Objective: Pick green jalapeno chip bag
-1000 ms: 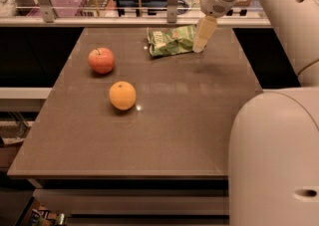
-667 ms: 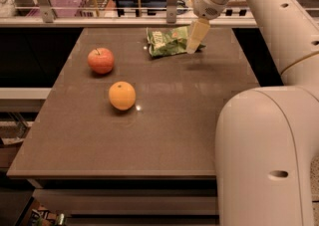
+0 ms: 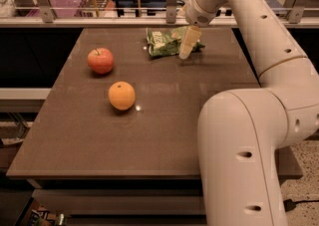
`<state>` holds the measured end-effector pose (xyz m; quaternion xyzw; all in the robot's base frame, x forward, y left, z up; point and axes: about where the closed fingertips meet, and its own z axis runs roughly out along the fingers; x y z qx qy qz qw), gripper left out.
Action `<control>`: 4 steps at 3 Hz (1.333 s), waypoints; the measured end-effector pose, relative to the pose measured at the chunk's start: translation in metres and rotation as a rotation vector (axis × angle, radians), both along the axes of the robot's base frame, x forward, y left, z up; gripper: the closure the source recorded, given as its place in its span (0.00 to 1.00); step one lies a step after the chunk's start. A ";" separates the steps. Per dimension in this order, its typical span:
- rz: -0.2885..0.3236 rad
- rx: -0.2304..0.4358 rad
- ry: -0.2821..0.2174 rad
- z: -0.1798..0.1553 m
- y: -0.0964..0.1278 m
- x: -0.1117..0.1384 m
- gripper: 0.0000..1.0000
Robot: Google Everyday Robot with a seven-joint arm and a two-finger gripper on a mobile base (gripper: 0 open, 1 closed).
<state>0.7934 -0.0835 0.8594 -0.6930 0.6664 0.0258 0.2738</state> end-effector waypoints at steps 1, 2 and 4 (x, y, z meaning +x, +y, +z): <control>-0.011 -0.042 0.010 -0.016 0.001 0.011 0.00; -0.030 -0.116 0.006 -0.028 -0.002 0.023 0.00; -0.030 -0.117 0.006 -0.029 -0.001 0.024 0.41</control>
Offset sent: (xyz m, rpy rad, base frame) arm 0.0477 -0.0154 -0.0258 -0.2185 -0.0024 -0.0599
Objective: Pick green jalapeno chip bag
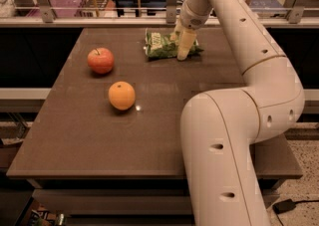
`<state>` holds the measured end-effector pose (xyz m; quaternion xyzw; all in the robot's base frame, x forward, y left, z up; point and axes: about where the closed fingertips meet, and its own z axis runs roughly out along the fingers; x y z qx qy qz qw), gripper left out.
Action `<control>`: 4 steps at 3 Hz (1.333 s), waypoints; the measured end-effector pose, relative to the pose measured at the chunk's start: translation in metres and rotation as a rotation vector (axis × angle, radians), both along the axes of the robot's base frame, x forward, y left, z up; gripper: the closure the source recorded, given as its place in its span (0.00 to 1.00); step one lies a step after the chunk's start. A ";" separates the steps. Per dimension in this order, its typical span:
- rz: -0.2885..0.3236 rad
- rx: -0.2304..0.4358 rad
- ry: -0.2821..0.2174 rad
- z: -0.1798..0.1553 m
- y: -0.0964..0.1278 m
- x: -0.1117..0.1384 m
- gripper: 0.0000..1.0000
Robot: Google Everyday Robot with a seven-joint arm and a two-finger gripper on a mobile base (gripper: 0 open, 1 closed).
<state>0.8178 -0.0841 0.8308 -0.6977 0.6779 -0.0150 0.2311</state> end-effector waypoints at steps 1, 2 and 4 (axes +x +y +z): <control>0.000 0.000 0.000 0.007 0.000 0.000 0.64; 0.000 0.000 0.000 0.007 0.000 -0.001 0.87; 0.008 0.006 -0.001 0.003 0.005 0.001 1.00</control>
Offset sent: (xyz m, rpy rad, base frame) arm -0.0003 0.0000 0.0060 0.0000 -0.0002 0.0000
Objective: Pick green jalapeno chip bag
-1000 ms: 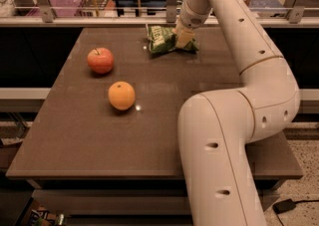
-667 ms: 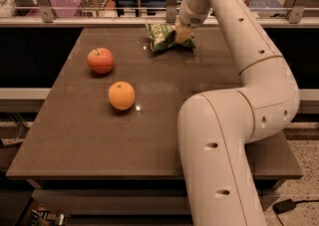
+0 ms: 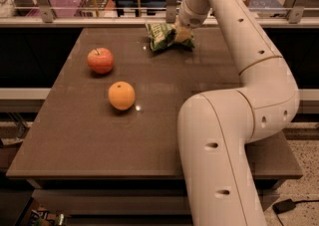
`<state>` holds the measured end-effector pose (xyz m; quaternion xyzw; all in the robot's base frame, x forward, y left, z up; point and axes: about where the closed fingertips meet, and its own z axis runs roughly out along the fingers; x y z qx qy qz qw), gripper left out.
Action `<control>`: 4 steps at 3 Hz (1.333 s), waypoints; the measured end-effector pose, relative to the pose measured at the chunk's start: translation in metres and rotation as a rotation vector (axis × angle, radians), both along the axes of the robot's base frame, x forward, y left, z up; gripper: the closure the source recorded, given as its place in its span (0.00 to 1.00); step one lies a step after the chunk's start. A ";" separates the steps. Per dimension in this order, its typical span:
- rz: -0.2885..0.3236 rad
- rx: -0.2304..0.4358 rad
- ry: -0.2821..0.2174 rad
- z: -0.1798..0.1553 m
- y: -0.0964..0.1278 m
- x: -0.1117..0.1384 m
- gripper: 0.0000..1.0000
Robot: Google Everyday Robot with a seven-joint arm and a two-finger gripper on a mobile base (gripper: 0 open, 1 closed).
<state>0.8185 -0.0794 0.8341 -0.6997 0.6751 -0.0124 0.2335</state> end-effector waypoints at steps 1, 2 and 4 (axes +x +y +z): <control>0.056 0.028 -0.006 0.010 0.013 -0.006 1.00; 0.106 0.055 -0.021 0.027 0.019 -0.015 1.00; 0.118 0.055 -0.095 0.082 0.009 -0.028 1.00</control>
Offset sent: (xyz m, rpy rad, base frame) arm -0.0126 0.0134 0.0740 0.0865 -0.0327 0.1788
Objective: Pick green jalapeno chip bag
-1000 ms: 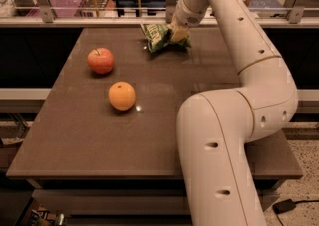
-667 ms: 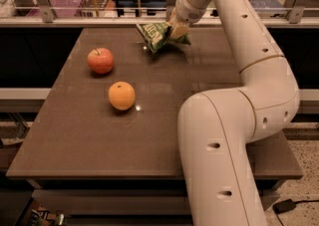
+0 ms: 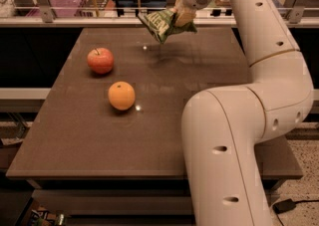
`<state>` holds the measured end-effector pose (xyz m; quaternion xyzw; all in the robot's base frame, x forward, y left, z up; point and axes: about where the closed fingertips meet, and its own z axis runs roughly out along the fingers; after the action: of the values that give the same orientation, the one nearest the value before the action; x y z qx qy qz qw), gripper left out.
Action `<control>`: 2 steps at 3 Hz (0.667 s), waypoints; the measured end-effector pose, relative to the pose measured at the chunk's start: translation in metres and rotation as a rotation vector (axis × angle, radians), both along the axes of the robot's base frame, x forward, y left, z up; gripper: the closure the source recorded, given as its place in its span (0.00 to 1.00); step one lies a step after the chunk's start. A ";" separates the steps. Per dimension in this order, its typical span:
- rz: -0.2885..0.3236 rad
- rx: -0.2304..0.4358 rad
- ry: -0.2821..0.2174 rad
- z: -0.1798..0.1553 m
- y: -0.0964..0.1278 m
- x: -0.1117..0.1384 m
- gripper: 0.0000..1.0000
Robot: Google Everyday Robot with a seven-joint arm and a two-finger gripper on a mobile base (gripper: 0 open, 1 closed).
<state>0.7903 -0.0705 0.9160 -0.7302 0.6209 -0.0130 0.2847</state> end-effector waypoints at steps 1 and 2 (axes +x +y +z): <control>-0.029 -0.015 -0.035 0.028 -0.006 -0.006 1.00; -0.062 -0.030 -0.065 0.055 -0.010 -0.013 1.00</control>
Offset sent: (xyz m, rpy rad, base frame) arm -0.0533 -0.0148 0.0810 -0.0609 -0.0888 -0.1028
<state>0.7774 -0.0802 0.9706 -0.7141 0.6332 -0.0550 0.2934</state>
